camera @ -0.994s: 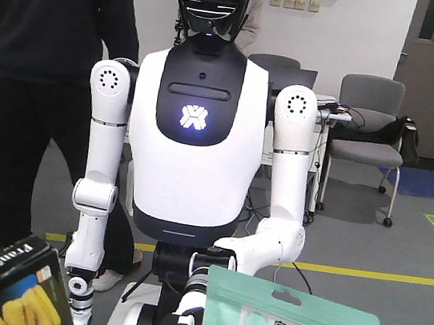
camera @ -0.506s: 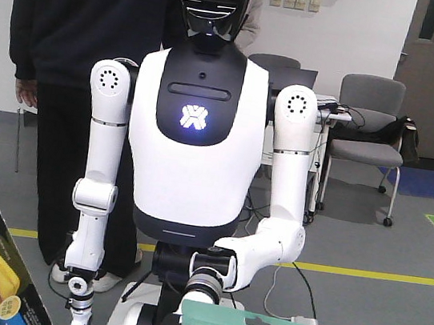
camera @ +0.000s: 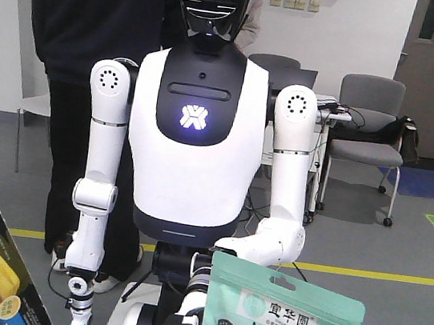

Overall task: Pick snacks and fruit into basket
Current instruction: 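Open the right gripper to drop the teal bag into the basket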

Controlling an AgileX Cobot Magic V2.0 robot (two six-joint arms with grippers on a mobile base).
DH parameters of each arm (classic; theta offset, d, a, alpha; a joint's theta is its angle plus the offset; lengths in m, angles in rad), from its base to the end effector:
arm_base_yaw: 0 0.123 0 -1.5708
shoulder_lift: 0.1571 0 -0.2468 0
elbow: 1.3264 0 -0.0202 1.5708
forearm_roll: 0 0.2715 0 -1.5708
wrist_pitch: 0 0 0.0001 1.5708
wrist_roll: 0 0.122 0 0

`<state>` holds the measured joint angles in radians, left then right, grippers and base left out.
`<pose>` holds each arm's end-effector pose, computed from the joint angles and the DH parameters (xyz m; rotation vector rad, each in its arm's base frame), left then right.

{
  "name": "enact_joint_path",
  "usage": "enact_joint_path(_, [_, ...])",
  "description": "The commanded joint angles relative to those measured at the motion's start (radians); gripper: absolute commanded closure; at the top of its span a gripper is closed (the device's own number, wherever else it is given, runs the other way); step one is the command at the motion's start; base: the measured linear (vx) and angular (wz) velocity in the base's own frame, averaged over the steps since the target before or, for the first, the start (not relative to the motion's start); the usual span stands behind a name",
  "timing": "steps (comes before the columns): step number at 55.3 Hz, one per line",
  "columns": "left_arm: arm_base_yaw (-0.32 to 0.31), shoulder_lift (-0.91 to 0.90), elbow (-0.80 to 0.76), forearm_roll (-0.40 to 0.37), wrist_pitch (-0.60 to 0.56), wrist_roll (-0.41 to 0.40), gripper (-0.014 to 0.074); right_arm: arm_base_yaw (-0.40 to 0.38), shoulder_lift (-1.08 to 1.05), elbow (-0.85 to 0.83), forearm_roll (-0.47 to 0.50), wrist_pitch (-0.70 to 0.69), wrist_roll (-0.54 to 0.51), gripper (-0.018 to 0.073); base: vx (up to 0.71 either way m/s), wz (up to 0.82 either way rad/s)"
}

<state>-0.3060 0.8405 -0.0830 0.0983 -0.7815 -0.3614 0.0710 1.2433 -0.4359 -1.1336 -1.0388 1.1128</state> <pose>0.2001 -0.0720 0.1907 0.0680 1.4832 -0.5361 0.2441 0.1128 0.1949 -0.5176 1.6522 1.0065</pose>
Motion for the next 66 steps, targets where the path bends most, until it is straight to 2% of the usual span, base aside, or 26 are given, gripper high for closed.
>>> enact_joint_path(1, [-0.005,-0.007,-0.026,-0.015,-0.113,0.001,0.0596,0.08,-0.015,-0.045,0.076,0.015,-0.05,0.0568,0.0,0.0])
enact_joint_path(11, [-0.005,-0.007,-0.026,-0.015,-0.113,0.001,0.0596,0.278,-0.015,-0.106,0.11,0.266,-0.135,0.0568,0.0,0.0])
enact_joint_path(17, [-0.005,-0.007,-0.026,-0.015,-0.113,0.001,0.0596,0.353,-0.006,-0.123,0.122,0.375,-0.215,0.0568,0.0,0.0])
enact_joint_path(22, [-0.005,-0.007,-0.026,-0.015,-0.114,0.001,0.0596,0.392,0.016,-0.125,0.127,0.396,-0.275,0.0568,0.0,0.0])
enact_joint_path(34, [-0.005,-0.007,-0.026,-0.015,-0.114,0.001,0.0596,0.444,0.115,-0.125,0.177,0.397,-0.406,0.0568,0.0,0.0])
enact_joint_path(48, [-0.005,-0.007,-0.026,-0.015,-0.116,0.001,0.0596,0.482,0.223,-0.126,0.337,0.348,-0.673,0.0566,0.0,0.0])
enact_joint_path(66, [-0.005,-0.007,-0.025,-0.015,-0.122,0.0,0.0596,0.482,0.33,-0.127,0.378,0.264,-0.811,0.0561,0.0,0.0])
